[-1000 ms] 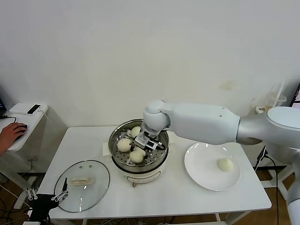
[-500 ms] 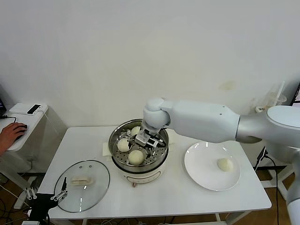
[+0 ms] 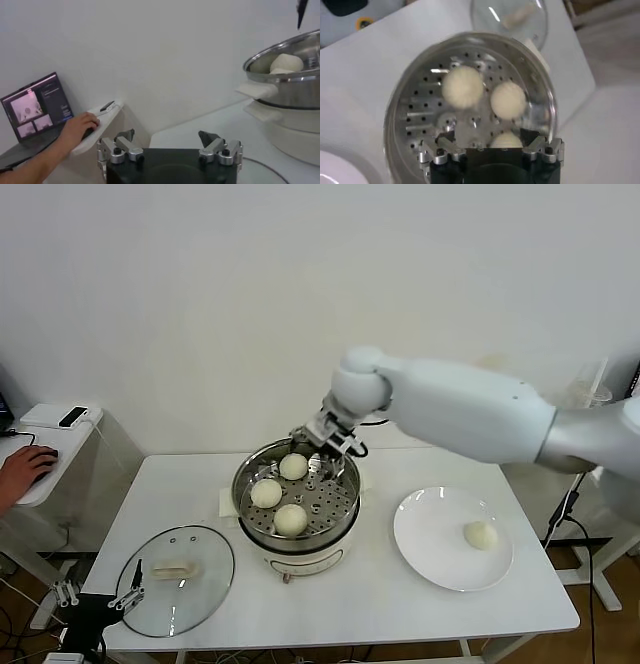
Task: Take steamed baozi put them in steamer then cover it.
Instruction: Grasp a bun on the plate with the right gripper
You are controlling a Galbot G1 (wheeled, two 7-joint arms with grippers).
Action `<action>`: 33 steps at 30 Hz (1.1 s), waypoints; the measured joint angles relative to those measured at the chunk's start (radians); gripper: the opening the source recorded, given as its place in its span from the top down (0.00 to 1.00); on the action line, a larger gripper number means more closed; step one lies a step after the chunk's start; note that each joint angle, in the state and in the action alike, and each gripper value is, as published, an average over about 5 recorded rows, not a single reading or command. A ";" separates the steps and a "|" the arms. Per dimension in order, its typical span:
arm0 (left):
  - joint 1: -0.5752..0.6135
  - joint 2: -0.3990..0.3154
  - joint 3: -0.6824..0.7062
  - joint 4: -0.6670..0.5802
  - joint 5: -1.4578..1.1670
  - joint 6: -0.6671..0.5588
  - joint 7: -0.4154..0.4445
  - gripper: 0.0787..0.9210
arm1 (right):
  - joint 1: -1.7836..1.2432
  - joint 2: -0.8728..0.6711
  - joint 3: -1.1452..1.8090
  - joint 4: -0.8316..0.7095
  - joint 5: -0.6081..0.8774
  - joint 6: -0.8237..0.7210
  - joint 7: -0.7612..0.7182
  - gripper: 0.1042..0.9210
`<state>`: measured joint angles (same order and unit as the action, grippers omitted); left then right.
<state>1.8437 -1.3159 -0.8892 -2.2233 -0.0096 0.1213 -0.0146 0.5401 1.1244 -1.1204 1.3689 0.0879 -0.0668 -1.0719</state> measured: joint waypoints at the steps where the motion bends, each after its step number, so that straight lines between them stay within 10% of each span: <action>1: 0.000 0.001 0.001 0.000 0.000 0.000 0.000 0.12 | 0.001 -0.017 0.006 0.006 0.004 -0.023 -0.001 0.12; 33: -0.013 0.018 0.041 0.006 0.014 0.001 0.005 0.12 | -0.464 -0.563 0.347 0.040 -0.231 -0.178 -0.078 0.12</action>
<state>1.8309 -1.2983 -0.8477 -2.2178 0.0043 0.1223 -0.0091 0.0757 0.5609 -0.7738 1.4089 -0.1429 -0.2452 -1.1498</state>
